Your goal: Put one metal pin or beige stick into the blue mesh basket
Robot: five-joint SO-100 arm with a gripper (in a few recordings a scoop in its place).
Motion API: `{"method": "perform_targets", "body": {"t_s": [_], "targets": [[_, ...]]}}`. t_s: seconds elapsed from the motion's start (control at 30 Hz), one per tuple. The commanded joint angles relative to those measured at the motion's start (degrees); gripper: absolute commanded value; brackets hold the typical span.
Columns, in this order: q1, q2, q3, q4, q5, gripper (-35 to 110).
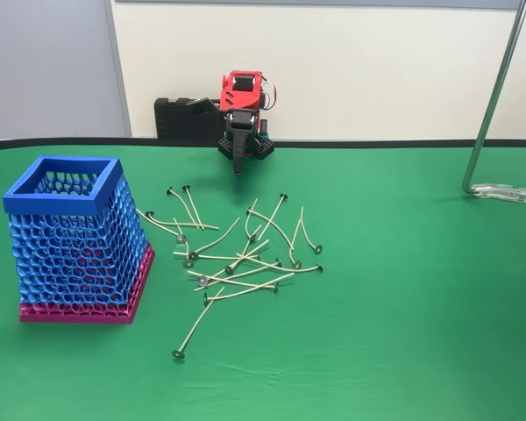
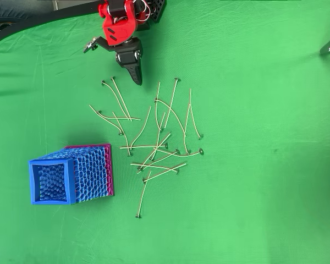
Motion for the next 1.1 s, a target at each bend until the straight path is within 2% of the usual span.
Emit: {"method": "perform_targets", "body": {"t_s": [0.0, 0.33, 0.5, 0.8, 1.07], "targets": [[0.0, 0.5, 0.3, 0.2, 0.0, 1], [-0.9, 0.1, 0.1, 0.1, -0.7, 1], [0.7, -8.3, -2.8, -5.5, -1.4, 1], [-0.4, -12.7, -6.8, -6.4, -3.8, 1], [-0.6, -26.0, -17.2, -5.8, -7.6, 1]]}}
